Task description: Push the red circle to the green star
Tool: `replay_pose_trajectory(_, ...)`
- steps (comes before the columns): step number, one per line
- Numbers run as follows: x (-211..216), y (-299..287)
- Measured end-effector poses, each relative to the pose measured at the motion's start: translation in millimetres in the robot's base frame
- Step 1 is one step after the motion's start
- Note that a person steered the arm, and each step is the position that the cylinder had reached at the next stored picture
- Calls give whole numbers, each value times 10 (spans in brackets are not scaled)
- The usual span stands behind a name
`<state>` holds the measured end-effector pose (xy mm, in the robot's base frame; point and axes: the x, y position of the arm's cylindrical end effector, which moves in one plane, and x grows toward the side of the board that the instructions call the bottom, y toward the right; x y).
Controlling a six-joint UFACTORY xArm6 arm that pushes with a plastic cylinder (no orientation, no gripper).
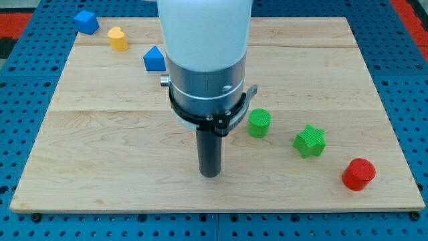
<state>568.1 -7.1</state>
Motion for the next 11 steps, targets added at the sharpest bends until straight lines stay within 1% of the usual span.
replay_pose_trajectory(1,-10,984)
replay_pose_trajectory(2,215,1461)
replay_pose_trajectory(3,501,1414)
replay_pose_trajectory(4,507,1456)
replay_pose_trajectory(5,503,2120)
replay_pose_trajectory(6,499,2484)
replay_pose_trajectory(7,492,2557)
replay_pose_trajectory(8,410,2470)
replay_pose_trajectory(9,189,2497)
replay_pose_trajectory(10,83,2170)
replay_pose_trajectory(11,83,2045)
